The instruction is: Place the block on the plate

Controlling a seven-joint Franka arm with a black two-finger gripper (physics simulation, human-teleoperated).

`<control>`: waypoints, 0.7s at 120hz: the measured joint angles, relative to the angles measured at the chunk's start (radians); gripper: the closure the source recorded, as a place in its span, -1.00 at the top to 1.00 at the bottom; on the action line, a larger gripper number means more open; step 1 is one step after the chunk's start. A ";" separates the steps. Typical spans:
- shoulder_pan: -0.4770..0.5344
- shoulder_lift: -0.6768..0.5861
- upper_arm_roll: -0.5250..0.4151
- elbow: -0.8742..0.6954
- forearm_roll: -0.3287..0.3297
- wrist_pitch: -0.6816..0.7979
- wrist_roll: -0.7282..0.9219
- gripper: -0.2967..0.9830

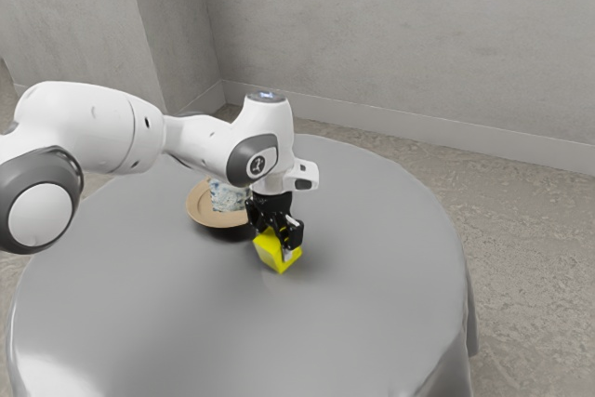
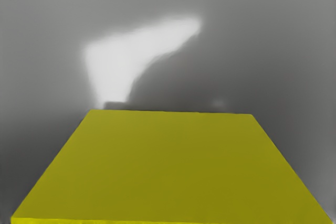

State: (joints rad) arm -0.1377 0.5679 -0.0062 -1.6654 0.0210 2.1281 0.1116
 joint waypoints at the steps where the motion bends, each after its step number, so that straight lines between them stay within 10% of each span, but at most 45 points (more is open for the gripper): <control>1: 0.000 -0.002 0.000 0.000 0.000 0.000 0.000 0.09; 47: 0.079 -0.160 0.013 0.032 0.155 -0.044 0.000 0.08; 84: 0.228 0.010 -0.032 0.199 0.194 -0.046 0.035 0.08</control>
State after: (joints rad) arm 0.0904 0.5783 -0.0383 -1.4666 0.2147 2.0822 0.1463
